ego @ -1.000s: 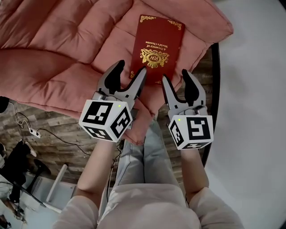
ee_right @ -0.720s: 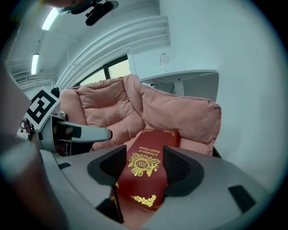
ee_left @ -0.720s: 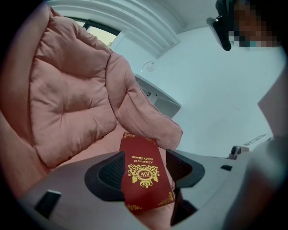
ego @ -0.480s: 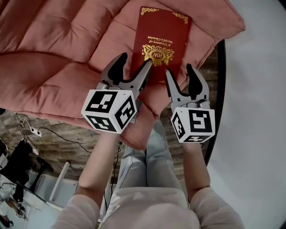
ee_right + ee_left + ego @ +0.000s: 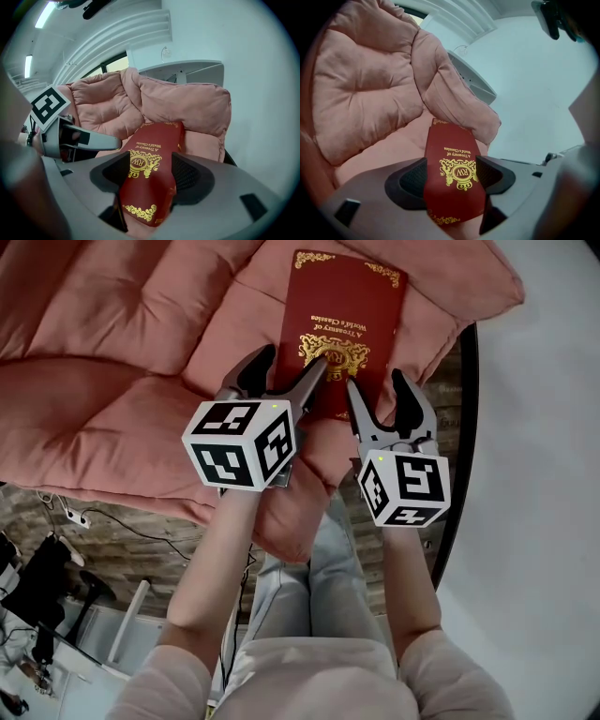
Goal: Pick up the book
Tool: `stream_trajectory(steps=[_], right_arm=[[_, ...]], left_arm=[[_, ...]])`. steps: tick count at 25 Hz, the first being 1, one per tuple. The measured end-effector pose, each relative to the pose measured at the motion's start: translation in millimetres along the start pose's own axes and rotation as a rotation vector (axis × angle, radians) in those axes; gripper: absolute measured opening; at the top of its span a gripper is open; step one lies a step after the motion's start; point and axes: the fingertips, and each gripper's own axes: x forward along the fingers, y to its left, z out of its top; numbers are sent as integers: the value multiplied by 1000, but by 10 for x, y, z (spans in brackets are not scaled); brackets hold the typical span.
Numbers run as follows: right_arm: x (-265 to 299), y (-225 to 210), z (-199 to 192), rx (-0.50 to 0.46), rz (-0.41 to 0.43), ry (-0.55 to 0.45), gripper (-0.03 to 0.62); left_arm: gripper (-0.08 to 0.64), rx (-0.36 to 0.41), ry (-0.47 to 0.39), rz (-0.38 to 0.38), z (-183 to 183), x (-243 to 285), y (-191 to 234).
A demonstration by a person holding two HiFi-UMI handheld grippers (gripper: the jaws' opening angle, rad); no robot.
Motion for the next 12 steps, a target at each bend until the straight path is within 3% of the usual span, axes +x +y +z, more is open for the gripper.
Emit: stream_trajectory(steps=[12], right_arm=[[260, -149, -355, 102, -31, 86, 311]], left_arm=[[311, -38, 81, 43, -214, 249, 216]])
